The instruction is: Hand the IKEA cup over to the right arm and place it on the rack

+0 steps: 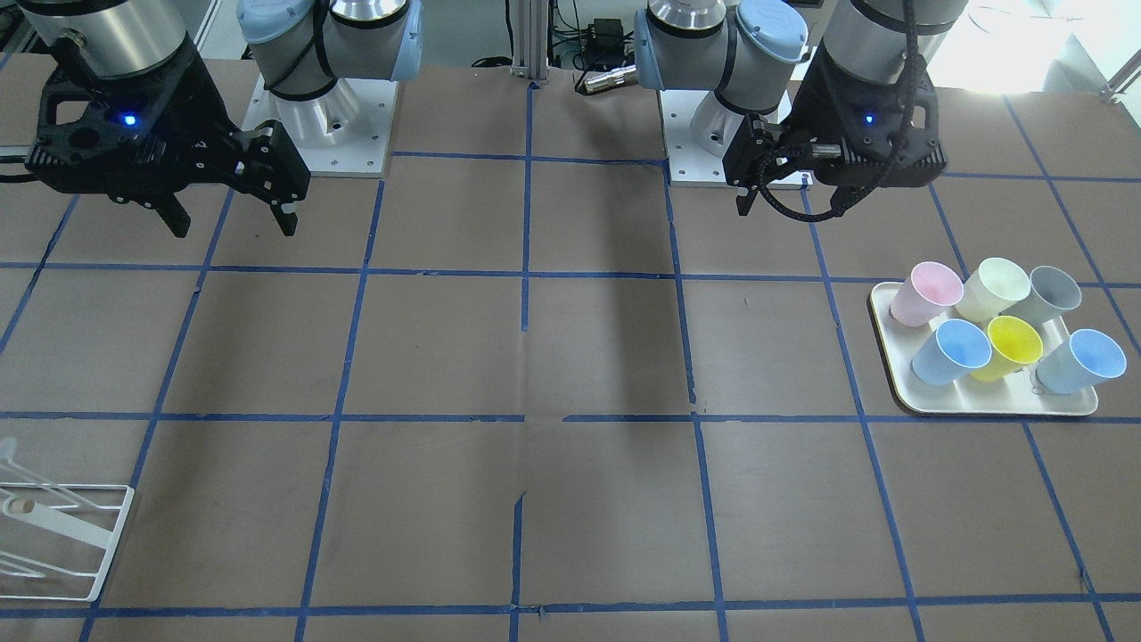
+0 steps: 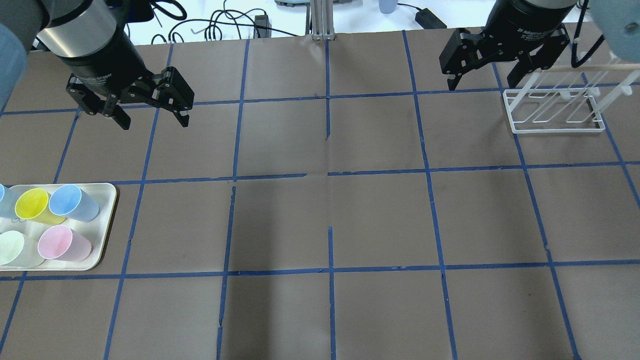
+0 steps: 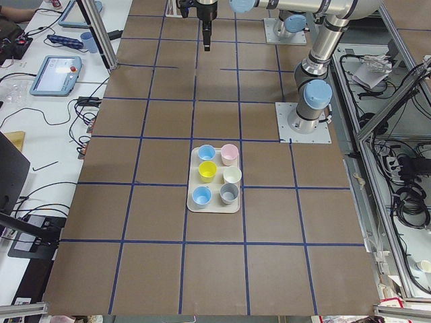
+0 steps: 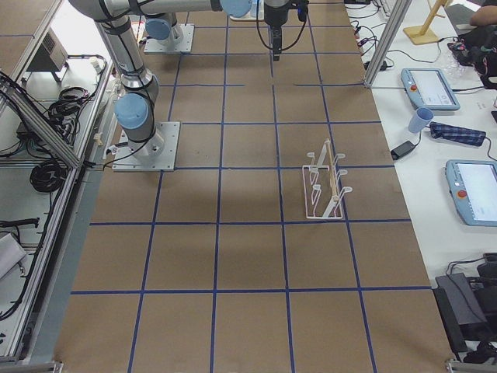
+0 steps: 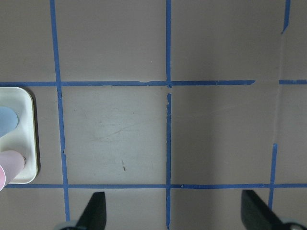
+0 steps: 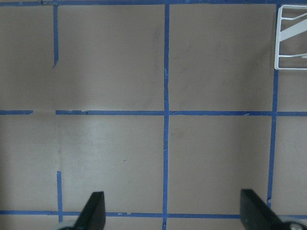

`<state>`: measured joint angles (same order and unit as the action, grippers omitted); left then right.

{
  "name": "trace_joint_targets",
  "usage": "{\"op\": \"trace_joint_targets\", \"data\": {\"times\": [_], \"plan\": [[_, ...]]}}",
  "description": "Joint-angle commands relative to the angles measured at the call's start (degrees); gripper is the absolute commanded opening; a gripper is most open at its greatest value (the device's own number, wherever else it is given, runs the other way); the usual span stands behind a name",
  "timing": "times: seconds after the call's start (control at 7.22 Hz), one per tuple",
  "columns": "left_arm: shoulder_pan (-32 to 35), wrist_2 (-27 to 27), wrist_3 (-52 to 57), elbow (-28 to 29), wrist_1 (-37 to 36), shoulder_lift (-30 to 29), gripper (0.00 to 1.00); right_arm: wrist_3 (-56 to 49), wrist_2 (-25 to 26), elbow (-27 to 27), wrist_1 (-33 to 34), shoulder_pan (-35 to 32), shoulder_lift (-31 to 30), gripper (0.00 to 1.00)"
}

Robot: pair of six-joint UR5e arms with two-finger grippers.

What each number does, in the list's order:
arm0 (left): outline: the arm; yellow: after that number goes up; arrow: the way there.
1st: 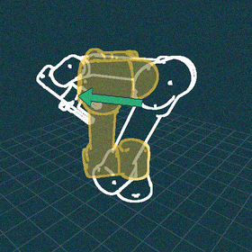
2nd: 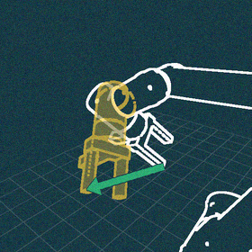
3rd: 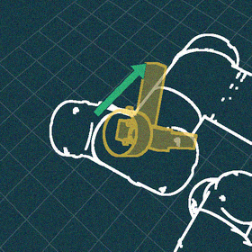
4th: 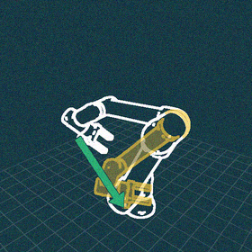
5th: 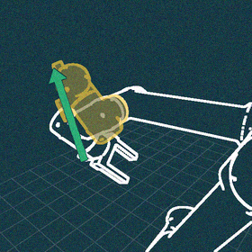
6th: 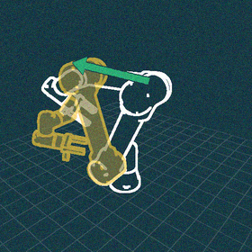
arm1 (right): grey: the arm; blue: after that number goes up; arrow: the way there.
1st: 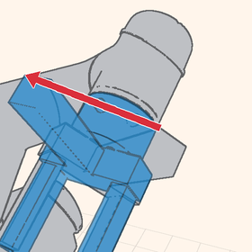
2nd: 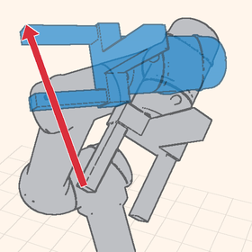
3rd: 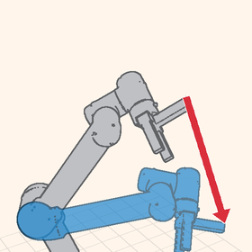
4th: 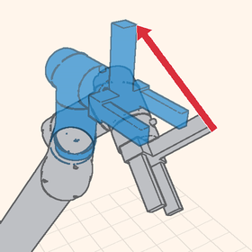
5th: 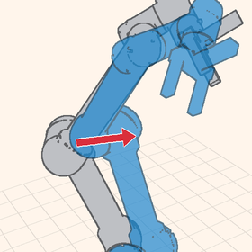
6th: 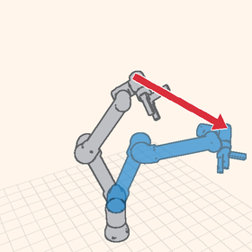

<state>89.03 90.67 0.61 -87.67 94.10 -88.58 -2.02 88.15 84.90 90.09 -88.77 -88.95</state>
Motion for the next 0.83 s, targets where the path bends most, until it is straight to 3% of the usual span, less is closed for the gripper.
{"op": "trace_joint_targets", "data": {"times": [0.0,0.55,0.69], "plan": [[-0.1,-0.1,0.0,0.1,-0.2,0.0,1.0,0.1,0.0,0.0,0.0,0.0,-0.1,1.0],[-0.8,0.0,0.3,-0.1,0.3,0.1,1.0,0.1,0.0,0.0,0.0,0.0,-0.1,1.0],[-4.9,0.5,7.1,-0.3,0.8,0.1,1.0,0.1,0.0,0.0,0.0,0.0,-0.1,1.0]]}}
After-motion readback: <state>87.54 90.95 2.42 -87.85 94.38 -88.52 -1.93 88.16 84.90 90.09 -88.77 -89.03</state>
